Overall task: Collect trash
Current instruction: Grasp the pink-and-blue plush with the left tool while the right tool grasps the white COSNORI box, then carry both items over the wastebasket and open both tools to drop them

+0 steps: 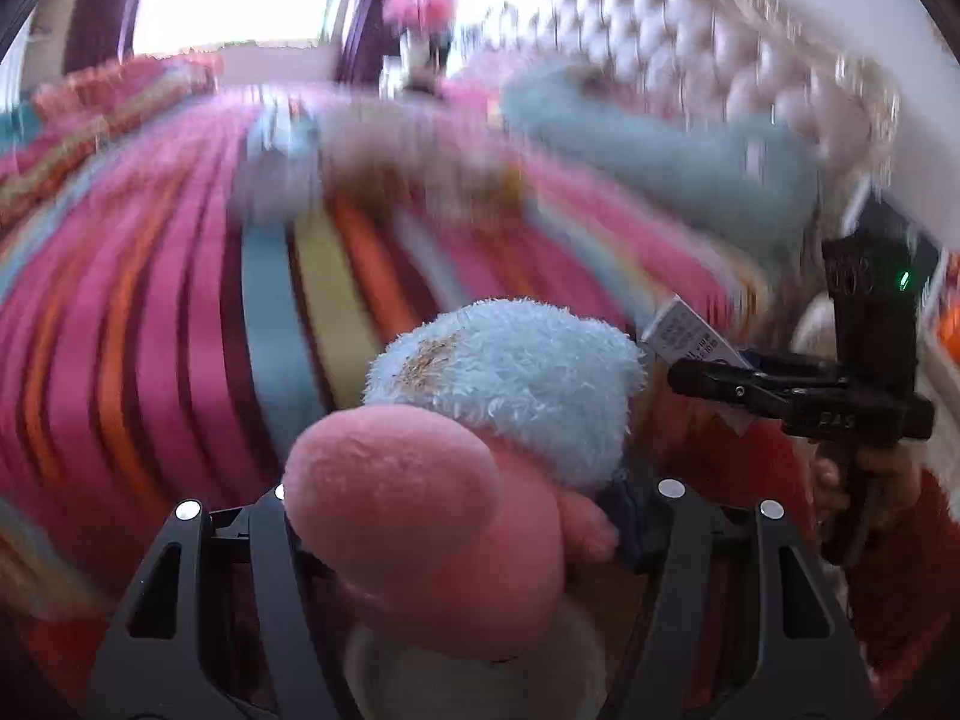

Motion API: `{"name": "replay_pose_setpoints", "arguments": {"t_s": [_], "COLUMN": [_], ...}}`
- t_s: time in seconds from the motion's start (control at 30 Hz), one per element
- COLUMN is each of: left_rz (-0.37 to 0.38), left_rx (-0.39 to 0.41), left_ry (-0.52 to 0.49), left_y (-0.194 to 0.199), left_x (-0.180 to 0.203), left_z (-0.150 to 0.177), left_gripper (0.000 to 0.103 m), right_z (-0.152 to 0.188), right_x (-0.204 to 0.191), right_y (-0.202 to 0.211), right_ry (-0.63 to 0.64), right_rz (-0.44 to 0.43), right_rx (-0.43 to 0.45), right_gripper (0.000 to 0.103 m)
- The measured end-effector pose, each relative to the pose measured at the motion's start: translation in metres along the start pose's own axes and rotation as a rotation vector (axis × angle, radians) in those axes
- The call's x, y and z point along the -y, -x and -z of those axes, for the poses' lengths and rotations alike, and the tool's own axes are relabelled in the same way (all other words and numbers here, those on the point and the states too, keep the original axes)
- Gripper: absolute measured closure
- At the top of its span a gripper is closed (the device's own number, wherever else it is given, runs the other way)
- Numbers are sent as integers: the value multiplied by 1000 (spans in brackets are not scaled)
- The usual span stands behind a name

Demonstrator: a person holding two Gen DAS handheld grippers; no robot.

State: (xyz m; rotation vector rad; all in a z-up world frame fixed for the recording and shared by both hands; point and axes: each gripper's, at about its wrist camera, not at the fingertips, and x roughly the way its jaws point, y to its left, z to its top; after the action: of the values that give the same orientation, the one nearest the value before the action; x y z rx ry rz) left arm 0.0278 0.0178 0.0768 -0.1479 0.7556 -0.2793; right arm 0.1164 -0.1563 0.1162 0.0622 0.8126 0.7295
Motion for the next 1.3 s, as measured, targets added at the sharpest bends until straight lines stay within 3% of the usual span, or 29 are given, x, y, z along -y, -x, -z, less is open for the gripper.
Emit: {"name": "replay_pose_setpoints", "arguments": {"t_s": [0.03,0.1,0.13,0.17,0.23,0.27,0.43,0.53,0.57,0.6,0.93,1.1,1.2,1.27,1.3], "left_rz": [1,6,7,3,-11,-17,2,-10,-27,-42,-36,-37,-71,-116,-133], "left_rx": [-73,-254,-315,-404,-493,-543,-610,-650,-651,-646,-618,-568,-432,-297,-225], "left_ry": [4,49,66,76,67,63,94,107,106,102,96,102,81,54,41], "left_y": [-11,-45,-59,-79,-99,-109,-123,-130,-131,-132,-128,-119,-93,-63,-46], "left_x": [1,-2,-4,-5,-6,-7,-13,-15,-14,-15,-17,-17,-17,-17,-18], "left_z": [19,65,80,101,118,125,131,136,137,139,136,130,113,92,77], "left_gripper": [39,39,39,39,39,39,37,23,14,10,9,9,9,9,9], "right_z": [33,62,91,100,122,124,124,125,124,125,130,126,115,99,77], "right_x": [-9,-13,-14,-15,-19,-23,-26,-24,-23,-23,-13,-15,-18,-20,-21], "right_y": [-20,-46,-74,-84,-112,-115,-130,-135,-136,-134,-122,-115,-95,-71,-46], "right_ry": [-26,-76,-125,-138,-147,-131,-121,-149,-146,-141,-173,-155,-134,-106,-73], "right_rz": [-26,-38,-43,-46,-31,-16,-18,-9,26,39,50,53,54,55,66], "right_rx": [-102,-207,-318,-357,-477,-492,-532,-547,-547,-539,-497,-440,-354,-251,-146], "right_gripper": [57,57,57,57,57,57,56,48,31,22,22,22,22,22,22]}}
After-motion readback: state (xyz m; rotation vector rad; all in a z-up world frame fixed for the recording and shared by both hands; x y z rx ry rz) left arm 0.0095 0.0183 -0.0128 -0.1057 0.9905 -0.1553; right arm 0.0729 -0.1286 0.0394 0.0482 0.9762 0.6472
